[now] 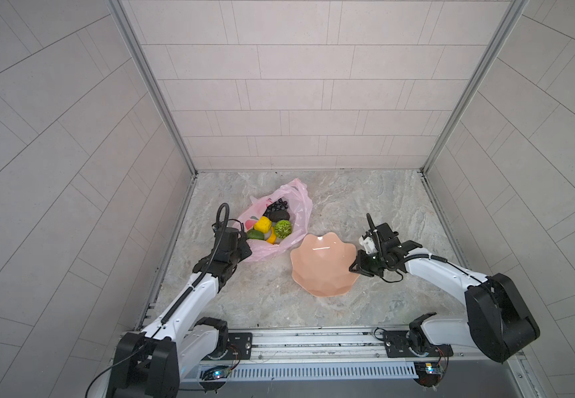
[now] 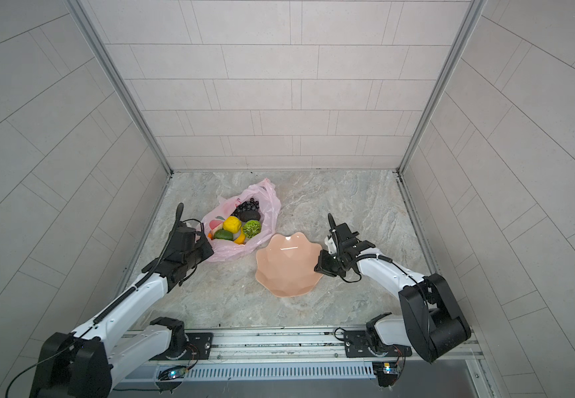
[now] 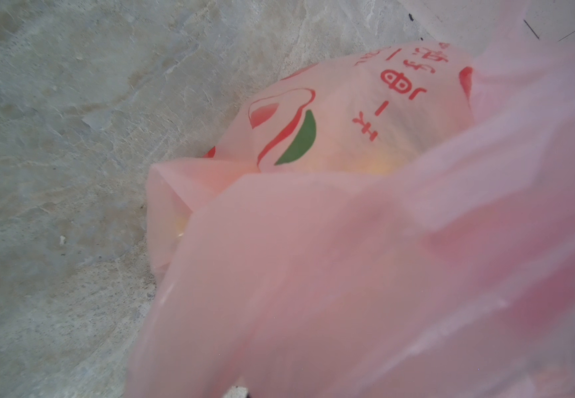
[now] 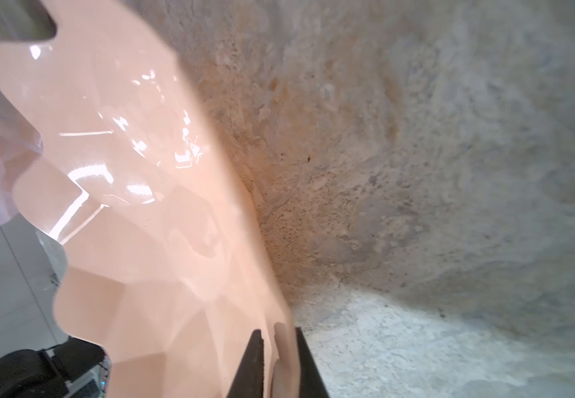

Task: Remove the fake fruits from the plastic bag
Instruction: 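Drag the peach bowl toward the robot beside the bag with the right gripper, then release the bowl and reach the right gripper into the bag mouth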

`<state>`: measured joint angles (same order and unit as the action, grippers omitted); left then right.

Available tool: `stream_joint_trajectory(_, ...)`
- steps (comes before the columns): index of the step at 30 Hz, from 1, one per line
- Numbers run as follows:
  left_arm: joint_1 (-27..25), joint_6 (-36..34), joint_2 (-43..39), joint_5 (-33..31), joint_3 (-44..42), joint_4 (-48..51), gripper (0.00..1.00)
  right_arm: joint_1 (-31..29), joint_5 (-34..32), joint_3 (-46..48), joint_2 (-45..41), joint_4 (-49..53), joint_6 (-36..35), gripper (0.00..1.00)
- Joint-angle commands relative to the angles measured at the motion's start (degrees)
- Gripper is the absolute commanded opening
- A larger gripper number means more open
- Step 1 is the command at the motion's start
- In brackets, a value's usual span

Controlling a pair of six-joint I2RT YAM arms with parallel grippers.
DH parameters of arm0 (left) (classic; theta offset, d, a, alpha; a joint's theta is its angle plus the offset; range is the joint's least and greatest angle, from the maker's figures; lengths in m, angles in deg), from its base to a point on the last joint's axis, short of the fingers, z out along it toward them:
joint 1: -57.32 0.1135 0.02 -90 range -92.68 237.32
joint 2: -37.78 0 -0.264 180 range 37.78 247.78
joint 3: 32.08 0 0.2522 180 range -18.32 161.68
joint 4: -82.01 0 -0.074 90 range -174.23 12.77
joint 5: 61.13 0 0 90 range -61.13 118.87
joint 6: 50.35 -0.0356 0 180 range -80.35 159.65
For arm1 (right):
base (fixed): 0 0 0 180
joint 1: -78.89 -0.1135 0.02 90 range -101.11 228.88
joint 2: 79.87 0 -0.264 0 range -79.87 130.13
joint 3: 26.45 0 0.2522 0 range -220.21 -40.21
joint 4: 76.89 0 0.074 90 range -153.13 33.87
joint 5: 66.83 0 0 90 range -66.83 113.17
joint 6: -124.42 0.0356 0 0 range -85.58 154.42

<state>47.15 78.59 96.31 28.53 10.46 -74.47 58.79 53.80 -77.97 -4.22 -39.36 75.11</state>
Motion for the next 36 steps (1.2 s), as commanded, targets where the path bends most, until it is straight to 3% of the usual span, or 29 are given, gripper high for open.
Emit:
stream_joint_trajectory(1,-0.28,-0.65,-0.73,-0.82,-0.56,0.20,0.00,-0.21,-3.11,-0.71,-0.94,0.78,-0.25,0.23)
stream_joint_trajectory(11,-0.31,-0.29,-0.88,-1.50,-0.56,0.89,0.00,-0.21,-12.89,-6.20,-7.27,11.50,-3.96,0.67)
stream_joint_trajectory(16,-0.33,-0.17,-1.20,-1.64,-0.57,1.24,0.02,-2.61,-22.36,-14.83,-11.86,17.98,-7.92,0.72)
stream_joint_trajectory(19,-0.37,-0.18,-1.38,-1.09,-0.73,0.95,0.05,-9.10,-28.98,-21.42,-11.15,17.17,-8.08,0.73)
stream_joint_trajectory(22,-0.42,-0.18,-1.80,-1.36,-0.83,1.20,0.24,-17.10,-35.09,-28.95,-4.86,16.29,-8.67,0.73)
stream_joint_trajectory(29,-0.55,1.15,-6.07,-7.48,-0.18,7.27,0.65,-28.62,-35.51,-48.00,17.70,14.05,-9.02,0.70)
stream_joint_trajectory(31,-0.51,1.78,-6.94,-9.54,0.56,9.65,0.73,-30.20,-34.77,-53.40,23.99,14.45,-9.51,0.69)
stream_joint_trajectory(36,-0.76,6.50,-8.61,-8.99,3.22,14.94,0.79,-30.62,-33.77,-62.41,35.76,15.07,-10.82,0.67)
